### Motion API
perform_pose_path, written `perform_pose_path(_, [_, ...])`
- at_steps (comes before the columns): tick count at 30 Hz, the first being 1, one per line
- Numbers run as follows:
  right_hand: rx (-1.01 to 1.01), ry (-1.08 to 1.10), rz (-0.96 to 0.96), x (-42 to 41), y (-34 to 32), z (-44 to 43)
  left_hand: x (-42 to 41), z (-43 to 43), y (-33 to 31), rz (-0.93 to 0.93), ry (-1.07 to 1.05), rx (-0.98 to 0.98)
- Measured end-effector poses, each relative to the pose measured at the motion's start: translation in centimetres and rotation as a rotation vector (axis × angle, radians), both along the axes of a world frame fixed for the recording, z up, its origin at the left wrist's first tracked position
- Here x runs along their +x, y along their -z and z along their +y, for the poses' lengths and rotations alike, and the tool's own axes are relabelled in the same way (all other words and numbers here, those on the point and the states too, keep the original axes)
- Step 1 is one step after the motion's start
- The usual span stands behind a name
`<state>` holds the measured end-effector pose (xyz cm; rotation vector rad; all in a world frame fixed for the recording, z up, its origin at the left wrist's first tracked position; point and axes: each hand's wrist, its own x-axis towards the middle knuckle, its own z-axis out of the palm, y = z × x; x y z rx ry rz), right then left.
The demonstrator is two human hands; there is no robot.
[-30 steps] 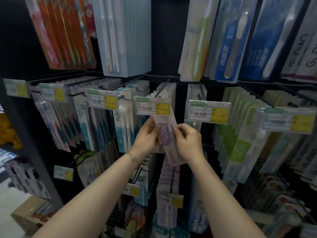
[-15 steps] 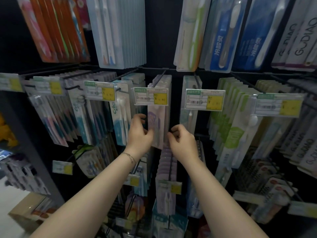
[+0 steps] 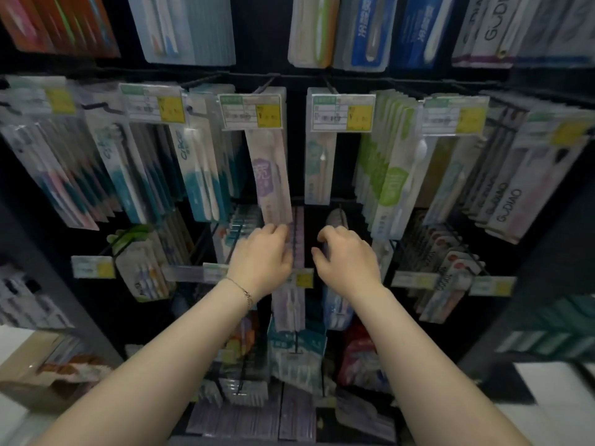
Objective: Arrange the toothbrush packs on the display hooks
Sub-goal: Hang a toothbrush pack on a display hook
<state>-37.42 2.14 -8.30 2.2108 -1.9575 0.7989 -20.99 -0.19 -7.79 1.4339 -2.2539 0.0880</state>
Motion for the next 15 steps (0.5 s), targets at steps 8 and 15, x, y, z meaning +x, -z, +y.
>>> perform_pose_path(8, [0.005, 0.059, 0.030, -2.3, 4.3, 6.0, -2.5, 5.2, 4.0, 0.006, 0.120, 0.007])
perform_pose_path(15, [0.096, 0.141, 0.026, -5.1, 8.1, 8.5, -6.5, 7.3, 7.4, -0.033, 0.166, 0.132])
